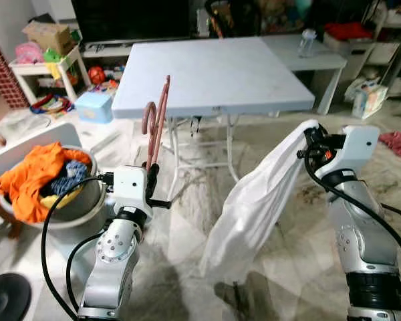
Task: Hang hanger
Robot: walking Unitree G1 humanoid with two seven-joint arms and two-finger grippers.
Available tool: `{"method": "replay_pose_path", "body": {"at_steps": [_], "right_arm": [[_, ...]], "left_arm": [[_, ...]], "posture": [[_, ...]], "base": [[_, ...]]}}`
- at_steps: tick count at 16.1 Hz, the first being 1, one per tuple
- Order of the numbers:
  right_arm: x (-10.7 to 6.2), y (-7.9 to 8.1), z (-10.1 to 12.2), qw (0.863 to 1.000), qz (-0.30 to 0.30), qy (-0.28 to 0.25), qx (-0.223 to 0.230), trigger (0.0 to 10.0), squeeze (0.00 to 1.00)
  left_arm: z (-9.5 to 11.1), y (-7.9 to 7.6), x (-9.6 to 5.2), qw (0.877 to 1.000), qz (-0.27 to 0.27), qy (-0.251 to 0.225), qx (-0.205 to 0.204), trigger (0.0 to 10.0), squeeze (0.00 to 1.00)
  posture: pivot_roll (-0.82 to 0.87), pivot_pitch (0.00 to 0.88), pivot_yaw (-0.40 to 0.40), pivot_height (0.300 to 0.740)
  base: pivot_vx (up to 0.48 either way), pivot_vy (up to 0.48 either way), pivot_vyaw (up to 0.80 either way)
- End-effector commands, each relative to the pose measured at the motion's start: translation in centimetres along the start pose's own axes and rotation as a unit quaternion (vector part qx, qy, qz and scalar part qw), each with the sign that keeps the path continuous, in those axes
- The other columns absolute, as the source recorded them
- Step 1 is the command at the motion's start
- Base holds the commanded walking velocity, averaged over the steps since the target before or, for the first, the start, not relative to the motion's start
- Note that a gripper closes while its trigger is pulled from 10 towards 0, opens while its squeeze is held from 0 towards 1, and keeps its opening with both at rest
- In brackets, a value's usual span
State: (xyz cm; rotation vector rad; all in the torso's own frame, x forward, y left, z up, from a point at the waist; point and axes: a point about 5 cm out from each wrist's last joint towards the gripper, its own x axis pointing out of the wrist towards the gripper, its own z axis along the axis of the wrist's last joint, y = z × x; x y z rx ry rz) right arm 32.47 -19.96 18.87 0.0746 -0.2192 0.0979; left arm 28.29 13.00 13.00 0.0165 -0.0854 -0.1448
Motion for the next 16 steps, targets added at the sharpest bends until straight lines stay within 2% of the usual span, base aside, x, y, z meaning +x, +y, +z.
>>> {"method": "replay_pose_path", "body": {"at_steps": [1,4,16], "right_arm": [[0.52,0.45,0.97,1.000,0.009,-0.018,-0.001,0.0,0.00],[0.67,0.57,1.07,1.000,0.015,-0.019,-0.002,0.0,0.00],[1.08,0.78,0.80,0.999,0.025,-0.016,-0.018,0.0,0.00]], "left_arm": [[0.89,0.32,0.30,1.000,0.006,-0.015,0.001,10.0,0.00],[1.66,0.09,0.62,1.000,0.006,-0.028,-0.005,10.0,0.00],[1.09,0.37,0.75,1.000,0.014,-0.015,-0.013,10.0,0.00]], "posture": [[0.04,0.000,0.015,0.740],[0.04,0.003,0.009,0.740],[0.04,0.000,0.010,0.740]], "base": [[0.480,0.000,0.00],[0.480,0.000,0.00],[0.458,0.000,0.00]]}}
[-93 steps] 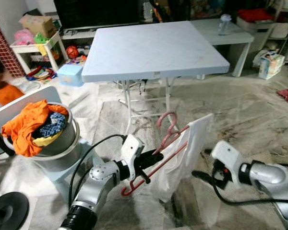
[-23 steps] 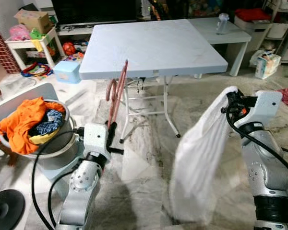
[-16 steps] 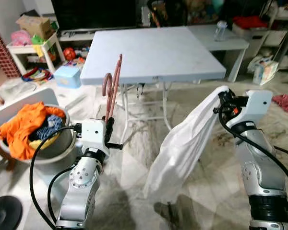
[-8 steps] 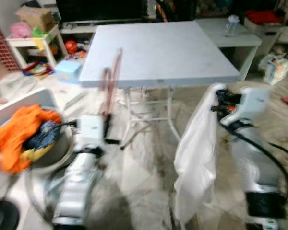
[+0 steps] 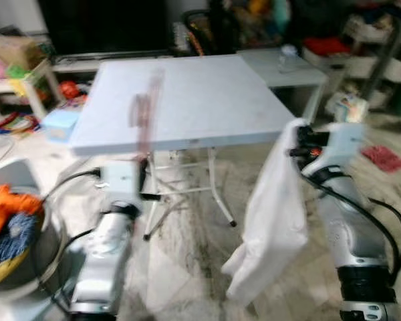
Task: Hang hanger
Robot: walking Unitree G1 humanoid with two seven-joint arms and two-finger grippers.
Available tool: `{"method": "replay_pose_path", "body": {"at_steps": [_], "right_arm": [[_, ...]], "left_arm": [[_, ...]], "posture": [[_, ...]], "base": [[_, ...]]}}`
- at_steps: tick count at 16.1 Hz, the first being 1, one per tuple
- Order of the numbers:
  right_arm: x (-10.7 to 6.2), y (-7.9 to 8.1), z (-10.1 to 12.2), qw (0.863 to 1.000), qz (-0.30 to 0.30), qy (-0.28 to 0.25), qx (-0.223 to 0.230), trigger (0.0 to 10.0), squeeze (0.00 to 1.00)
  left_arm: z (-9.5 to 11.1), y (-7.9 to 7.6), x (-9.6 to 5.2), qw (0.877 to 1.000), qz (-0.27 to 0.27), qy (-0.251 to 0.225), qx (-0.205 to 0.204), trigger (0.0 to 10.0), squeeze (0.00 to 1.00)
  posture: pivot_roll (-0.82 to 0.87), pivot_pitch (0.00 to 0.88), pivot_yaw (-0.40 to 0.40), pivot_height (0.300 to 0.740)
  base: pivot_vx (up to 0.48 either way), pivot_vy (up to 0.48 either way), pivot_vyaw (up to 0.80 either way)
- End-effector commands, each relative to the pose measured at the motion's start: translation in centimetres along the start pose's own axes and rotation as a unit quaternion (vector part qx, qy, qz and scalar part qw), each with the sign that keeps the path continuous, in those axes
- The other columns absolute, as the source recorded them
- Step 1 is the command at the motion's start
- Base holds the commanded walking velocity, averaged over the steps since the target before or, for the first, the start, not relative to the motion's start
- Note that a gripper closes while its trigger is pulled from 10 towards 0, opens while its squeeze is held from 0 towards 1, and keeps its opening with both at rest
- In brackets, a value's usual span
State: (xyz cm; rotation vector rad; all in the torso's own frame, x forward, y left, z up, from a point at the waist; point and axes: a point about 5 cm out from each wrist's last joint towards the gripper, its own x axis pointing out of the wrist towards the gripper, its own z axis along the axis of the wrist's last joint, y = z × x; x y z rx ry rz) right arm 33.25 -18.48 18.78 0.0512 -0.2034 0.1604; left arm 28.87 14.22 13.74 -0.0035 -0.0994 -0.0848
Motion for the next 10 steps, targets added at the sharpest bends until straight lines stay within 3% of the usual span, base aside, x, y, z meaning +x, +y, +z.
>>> {"method": "replay_pose_path", "body": {"at_steps": [1,7,10], "right_arm": [[0.20,-0.58,1.18,1.000,-0.006,-0.026,-0.012,0.0,0.00],[0.53,-0.04,1.33,0.999,0.013,-0.027,-0.025,0.0,0.00],[0.57,-0.35,1.18,0.999,0.011,-0.024,-0.029,0.0,0.00]], "left_arm": [[0.39,-0.94,0.26,1.000,-0.015,-0.006,-0.007,10.0,0.00],[0.23,-0.24,0.48,1.000,0.007,0.000,-0.014,10.0,0.00],[0.27,-0.40,0.62,1.000,0.004,0.002,-0.013,10.0,0.00]], "posture": [[0.04,0.000,0.010,0.740],[0.04,0.000,0.007,0.740],[0.04,0.000,0.011,0.740]], "base": [[0.394,0.274,0.00],[0.344,0.332,0.00],[0.084,0.423,0.00]]}}
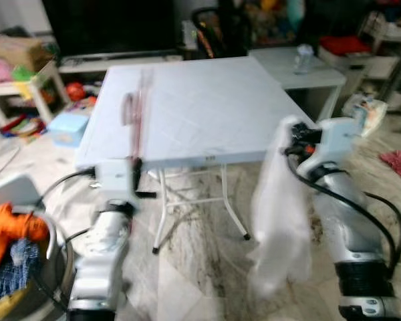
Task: Hang hanger
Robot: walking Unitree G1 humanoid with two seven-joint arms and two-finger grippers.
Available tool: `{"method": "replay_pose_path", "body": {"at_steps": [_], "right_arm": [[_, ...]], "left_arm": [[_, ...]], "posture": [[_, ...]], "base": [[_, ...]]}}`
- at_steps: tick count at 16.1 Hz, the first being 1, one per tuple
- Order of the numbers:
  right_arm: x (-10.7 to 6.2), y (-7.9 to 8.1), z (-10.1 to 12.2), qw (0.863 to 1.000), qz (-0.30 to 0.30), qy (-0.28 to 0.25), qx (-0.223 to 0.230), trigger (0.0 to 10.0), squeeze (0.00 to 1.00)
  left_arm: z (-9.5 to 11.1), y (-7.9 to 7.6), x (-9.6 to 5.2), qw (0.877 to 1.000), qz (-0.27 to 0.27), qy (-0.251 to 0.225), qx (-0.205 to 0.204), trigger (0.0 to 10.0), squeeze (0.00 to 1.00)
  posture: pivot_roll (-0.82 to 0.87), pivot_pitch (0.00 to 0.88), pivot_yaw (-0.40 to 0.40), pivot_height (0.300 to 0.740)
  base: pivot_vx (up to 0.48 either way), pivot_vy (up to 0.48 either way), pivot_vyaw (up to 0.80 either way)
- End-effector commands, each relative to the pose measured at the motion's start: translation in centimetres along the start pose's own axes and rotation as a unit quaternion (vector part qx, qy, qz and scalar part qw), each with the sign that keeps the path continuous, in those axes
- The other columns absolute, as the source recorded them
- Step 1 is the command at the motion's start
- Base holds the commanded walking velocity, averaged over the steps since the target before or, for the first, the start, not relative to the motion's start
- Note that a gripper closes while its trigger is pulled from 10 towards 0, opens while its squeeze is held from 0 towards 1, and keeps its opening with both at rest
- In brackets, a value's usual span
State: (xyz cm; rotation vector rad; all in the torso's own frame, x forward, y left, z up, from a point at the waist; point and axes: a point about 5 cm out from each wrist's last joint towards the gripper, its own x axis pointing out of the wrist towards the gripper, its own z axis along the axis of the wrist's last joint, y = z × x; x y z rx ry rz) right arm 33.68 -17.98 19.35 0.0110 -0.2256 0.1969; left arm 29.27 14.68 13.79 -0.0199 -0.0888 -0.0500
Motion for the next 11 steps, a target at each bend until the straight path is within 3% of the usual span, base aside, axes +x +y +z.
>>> {"method": "replay_pose_path", "body": {"at_steps": [1,3,11], "right_arm": [[-0.14,-0.81,0.61,1.000,-0.011,-0.014,-0.011,0.0,0.00],[-0.18,-0.61,0.54,1.000,-0.010,-0.014,-0.010,0.0,0.00],[0.04,-0.22,1.22,0.999,-0.004,-0.033,-0.014,0.0,0.00]], "left_arm": [[0.26,-0.89,0.24,1.000,-0.014,-0.003,-0.003,10.0,0.00],[0.31,-0.85,0.30,1.000,-0.016,-0.004,0.006,10.0,0.00],[0.43,-1.25,0.39,1.000,-0.024,-0.008,-0.006,10.0,0.00]], "posture": [[0.04,0.000,0.013,0.740],[0.04,0.000,0.015,0.740],[0.04,0.000,0.019,0.740]], "base": [[0.000,0.431,0.00],[0.141,0.407,0.00],[0.449,0.000,0.00]]}}
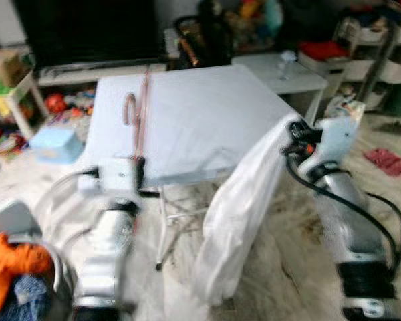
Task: Hang hanger
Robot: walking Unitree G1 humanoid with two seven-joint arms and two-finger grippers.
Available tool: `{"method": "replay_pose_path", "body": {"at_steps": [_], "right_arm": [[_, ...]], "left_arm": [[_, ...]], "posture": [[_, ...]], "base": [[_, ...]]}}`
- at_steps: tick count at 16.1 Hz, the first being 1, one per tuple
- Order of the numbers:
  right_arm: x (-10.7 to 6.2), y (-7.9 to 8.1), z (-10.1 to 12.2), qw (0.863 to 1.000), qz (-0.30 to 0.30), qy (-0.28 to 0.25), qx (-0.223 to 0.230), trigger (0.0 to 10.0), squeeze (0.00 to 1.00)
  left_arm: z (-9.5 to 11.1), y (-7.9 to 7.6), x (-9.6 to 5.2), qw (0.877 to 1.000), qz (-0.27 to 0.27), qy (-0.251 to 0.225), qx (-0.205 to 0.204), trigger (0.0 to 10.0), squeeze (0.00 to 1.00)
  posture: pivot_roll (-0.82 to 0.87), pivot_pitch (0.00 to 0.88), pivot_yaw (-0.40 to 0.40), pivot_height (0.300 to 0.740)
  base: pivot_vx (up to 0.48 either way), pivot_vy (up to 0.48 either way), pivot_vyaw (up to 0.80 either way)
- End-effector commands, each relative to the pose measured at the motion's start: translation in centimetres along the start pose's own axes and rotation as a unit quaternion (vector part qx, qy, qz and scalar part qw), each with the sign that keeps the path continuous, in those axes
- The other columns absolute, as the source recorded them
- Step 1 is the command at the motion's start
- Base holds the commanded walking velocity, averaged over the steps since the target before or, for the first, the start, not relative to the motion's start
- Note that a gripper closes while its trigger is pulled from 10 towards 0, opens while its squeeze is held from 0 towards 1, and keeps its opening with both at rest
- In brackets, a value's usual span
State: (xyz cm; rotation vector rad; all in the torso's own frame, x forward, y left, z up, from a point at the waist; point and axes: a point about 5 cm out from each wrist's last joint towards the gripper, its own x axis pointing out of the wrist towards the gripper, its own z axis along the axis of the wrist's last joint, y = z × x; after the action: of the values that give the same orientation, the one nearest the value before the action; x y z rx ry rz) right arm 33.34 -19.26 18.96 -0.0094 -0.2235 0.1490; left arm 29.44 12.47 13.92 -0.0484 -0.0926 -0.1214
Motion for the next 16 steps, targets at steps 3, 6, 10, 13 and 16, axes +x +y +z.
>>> {"method": "replay_pose_path", "body": {"at_steps": [3,6,10,13,16], "right_arm": [[0.6,1.0,1.5,0.999,0.019,-0.036,-0.001,0.0,0.00],[0.9,1.2,1.9,0.999,0.029,-0.045,-0.001,0.0,0.00],[1.2,1.5,2.3,0.998,0.035,-0.051,-0.001,0.0,0.00],[1.2,1.6,2.3,0.998,0.049,-0.049,0.001,0.0,0.00],[3.9,2.6,4.2,0.993,0.090,-0.070,0.012,0.0,0.00]], "left_arm": [[0.6,0.9,0.0,1.000,0.012,-0.011,0.010,10.0,0.00],[2.2,1.3,0.2,0.998,0.031,-0.043,0.035,10.0,0.00],[2.8,1.2,0.5,0.998,0.036,-0.050,0.023,10.0,0.00],[3.0,0.8,0.4,0.998,0.032,-0.054,0.021,10.0,0.00],[3.4,0.5,0.9,0.997,0.039,-0.062,0.019,10.0,0.00]], "posture": [[0.04,0.000,0.017,0.740],[0.05,0.000,0.012,0.740],[0.05,0.001,0.009,0.740],[0.04,0.004,0.011,0.740],[0.03,0.001,0.007,0.740]], "base": [[0.454,0.000,0.00],[0.442,0.000,0.00],[0.442,0.000,0.00],[0.442,0.000,0.00],[0.150,0.000,0.00]]}}
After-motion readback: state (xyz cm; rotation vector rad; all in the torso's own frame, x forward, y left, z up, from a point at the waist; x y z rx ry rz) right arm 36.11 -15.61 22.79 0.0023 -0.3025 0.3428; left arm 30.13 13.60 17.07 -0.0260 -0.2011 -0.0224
